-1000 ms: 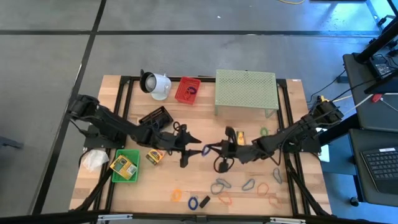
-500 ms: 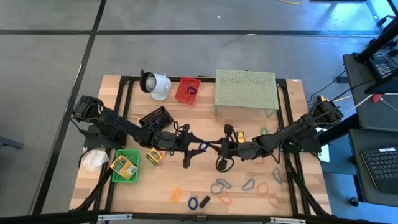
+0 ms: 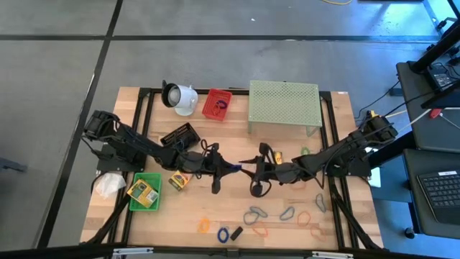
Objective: Pick & Place Office Desk Supplies
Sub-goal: Put the blue keychain into the red bin
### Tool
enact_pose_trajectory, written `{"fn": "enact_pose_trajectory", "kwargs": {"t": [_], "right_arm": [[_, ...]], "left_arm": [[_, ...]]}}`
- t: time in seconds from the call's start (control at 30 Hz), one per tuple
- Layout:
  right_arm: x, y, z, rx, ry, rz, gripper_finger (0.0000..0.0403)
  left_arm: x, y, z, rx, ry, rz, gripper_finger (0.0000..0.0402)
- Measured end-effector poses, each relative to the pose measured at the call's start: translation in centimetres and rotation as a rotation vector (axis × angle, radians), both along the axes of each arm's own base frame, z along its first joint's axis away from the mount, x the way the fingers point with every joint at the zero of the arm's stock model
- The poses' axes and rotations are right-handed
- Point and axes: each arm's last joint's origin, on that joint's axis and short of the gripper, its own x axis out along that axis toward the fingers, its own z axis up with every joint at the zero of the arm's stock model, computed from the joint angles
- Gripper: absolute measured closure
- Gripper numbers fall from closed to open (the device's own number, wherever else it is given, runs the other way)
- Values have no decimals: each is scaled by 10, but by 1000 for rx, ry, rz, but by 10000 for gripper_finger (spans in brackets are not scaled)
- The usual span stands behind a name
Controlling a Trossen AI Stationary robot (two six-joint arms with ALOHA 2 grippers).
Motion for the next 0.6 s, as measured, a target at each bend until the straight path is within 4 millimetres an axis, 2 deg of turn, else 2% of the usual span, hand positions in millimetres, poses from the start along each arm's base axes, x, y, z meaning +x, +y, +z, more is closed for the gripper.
{"fn": "enact_pose_trajectory", "kwargs": {"t": [0.13, 0.27, 0.43, 0.6], "right_arm": [[-9, -2, 14, 10, -11, -1, 225], [-24, -7, 32, 55, -10, -6, 181], [-39, -14, 39, 189, 36, -45, 160], [-42, -16, 35, 282, 61, -94, 158]], "left_arm": [[2, 17, -3, 11, 35, 60, 380], [4, 46, -12, 26, 125, 147, 382], [0, 99, -20, 84, 233, 340, 380], [-14, 157, -25, 94, 315, 550, 380]]}}
